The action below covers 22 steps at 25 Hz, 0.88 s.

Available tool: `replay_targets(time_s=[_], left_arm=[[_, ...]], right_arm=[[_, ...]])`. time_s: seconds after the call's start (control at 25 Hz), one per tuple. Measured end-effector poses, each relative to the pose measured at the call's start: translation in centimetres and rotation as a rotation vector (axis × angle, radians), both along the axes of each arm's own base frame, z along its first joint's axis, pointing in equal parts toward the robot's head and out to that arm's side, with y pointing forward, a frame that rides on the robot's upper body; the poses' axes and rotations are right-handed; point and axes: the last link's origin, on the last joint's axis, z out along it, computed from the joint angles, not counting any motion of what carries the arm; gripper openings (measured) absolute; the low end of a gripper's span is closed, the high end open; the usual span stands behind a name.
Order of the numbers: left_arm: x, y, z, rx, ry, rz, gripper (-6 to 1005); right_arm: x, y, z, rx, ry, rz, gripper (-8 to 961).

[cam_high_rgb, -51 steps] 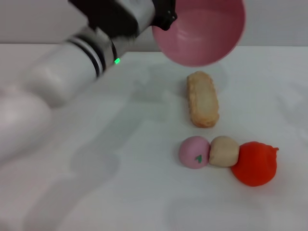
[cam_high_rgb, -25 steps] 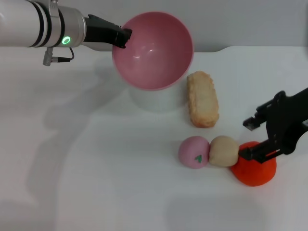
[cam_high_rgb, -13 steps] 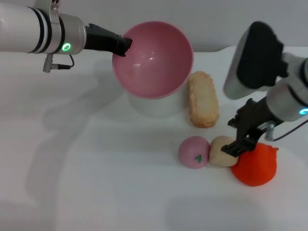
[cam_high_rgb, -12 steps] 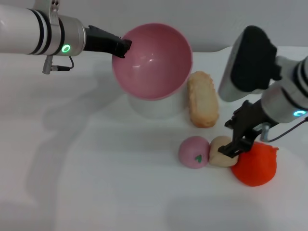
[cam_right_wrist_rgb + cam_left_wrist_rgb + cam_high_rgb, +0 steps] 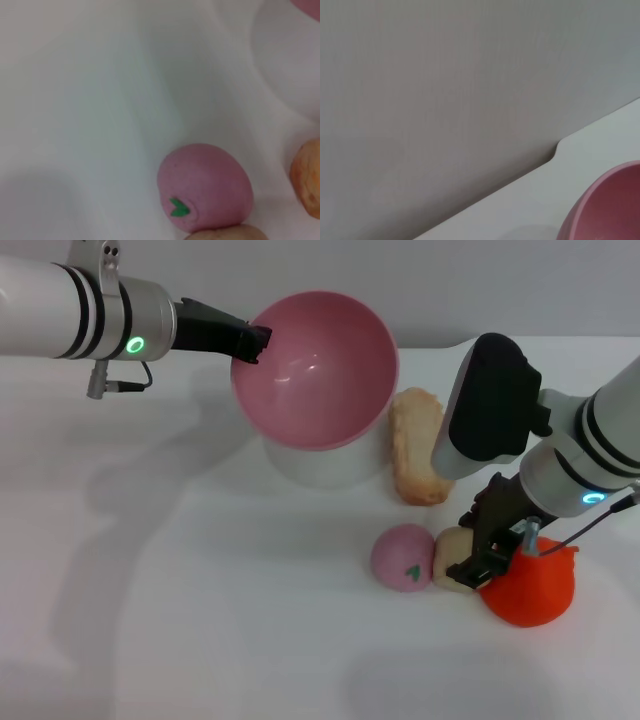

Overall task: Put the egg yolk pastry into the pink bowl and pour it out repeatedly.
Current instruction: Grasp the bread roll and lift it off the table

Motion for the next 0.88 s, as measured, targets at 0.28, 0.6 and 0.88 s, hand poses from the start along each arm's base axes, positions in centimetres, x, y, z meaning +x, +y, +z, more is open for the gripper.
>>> replay_targets(time_s=[0.28,0.6,0.88], left_arm=[[0.0,0.1,-0.1,0.003,-0.001,0.001,43],[-0.2,0.0,-0.1,0.003,-0.002,0.005,43],[-0.4,0.0,0.0,0.002,-0.004,0.014,44]], right_arm=[[-0.1,0.0,0.0,0.002,0.001,0.025,577],[-0.5,-0.2,0.2,0.003,0.006,0.024,477],[-4.6,-1.9,4.1,0.059,0.068,0.112,413]])
